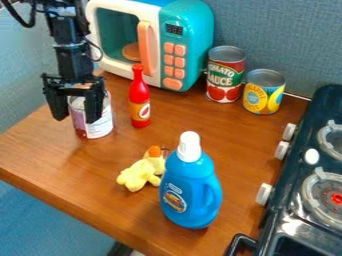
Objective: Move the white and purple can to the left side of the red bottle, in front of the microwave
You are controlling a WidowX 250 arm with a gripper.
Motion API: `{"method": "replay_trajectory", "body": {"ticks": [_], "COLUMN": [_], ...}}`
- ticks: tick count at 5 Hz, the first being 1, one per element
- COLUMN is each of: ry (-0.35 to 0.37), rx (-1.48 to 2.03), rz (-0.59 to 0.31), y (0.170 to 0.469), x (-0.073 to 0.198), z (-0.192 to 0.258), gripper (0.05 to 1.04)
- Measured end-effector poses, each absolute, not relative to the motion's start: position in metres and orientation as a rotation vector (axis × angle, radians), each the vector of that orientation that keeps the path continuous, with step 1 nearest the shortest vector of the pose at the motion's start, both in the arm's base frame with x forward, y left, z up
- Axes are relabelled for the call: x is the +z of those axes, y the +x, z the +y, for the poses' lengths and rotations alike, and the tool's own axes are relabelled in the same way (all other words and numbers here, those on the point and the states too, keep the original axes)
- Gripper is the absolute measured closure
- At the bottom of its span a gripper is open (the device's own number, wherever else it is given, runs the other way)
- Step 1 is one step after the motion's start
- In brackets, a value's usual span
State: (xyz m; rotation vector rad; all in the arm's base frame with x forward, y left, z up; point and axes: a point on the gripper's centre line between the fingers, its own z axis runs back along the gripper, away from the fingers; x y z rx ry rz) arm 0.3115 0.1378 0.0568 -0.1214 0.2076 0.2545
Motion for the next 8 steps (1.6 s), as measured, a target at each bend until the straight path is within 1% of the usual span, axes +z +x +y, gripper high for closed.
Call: {"method": "replay_trajectory", "body": {"ticks": [2, 4, 5, 6, 7, 8], "ry": [-0.062, -0.002, 0.007, 0.002, -0.023, -0.060], "rx": [0.208, 0.172, 0.172, 0.155, 0.133, 0.098], "rz": [0.193, 0.128, 0.126, 0.138, 0.151, 0.120], "y": [0.323, 0.345, 0.350, 0.348, 0.341, 0.324], "x": [0.058, 0.078, 0.080, 0.080, 0.077, 0.098], "z": [0.139, 0.148, 0.152, 0.152, 0.151, 0.158], "gripper": [0.079, 0.079, 0.079, 0.079, 0.079, 0.079]}}
